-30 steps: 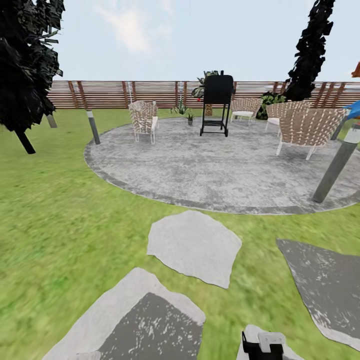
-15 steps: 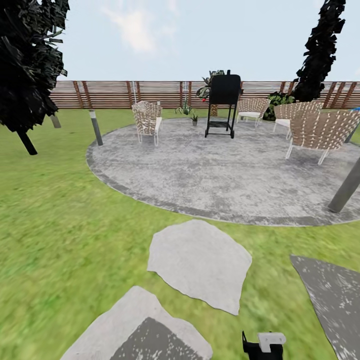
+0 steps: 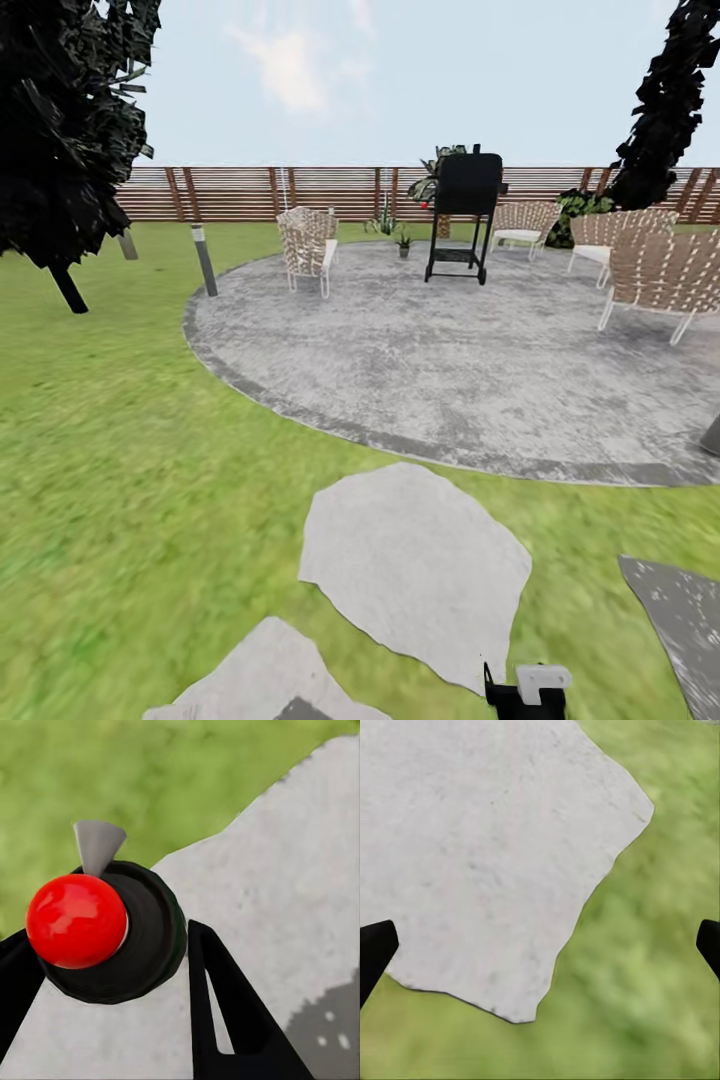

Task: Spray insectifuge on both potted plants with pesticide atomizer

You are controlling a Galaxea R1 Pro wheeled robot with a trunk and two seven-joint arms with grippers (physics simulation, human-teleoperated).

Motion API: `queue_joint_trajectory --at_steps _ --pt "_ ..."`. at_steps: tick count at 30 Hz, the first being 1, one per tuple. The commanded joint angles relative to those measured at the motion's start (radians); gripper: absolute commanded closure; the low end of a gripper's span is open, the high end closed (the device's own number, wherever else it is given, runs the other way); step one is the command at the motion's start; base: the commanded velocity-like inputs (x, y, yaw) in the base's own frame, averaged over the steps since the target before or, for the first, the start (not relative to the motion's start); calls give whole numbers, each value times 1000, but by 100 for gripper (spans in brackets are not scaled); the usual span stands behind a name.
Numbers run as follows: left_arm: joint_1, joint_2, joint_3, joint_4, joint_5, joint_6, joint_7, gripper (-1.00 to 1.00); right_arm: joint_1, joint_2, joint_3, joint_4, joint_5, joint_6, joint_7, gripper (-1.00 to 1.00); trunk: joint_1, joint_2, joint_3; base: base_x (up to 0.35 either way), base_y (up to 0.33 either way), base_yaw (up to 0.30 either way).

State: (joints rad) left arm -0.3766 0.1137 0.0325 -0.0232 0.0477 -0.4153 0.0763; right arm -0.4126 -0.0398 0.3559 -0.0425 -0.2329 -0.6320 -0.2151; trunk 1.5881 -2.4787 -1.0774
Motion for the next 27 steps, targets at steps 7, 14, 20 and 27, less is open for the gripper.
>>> queue_joint_trajectory --at_steps 7,14,20,27 --pt "-1 0 3 1 4 -3 -1 100 0 0 8 0 -6 -2 -4 -100 0 0 -1 340 0 64" --pt "-1 0 3 1 4 -3 -1 100 0 0 8 0 -6 -2 -4 -100 0 0 -1 340 0 2" --pt "-1 0 2 1 4 -3 -1 100 0 0 8 0 -6 -2 -4 -100 0 0 -1 340 0 0" --pt "-1 0 1 1 4 -3 -1 100 0 -1 8 0 -6 -2 -4 -100 0 0 -1 340 0 0"
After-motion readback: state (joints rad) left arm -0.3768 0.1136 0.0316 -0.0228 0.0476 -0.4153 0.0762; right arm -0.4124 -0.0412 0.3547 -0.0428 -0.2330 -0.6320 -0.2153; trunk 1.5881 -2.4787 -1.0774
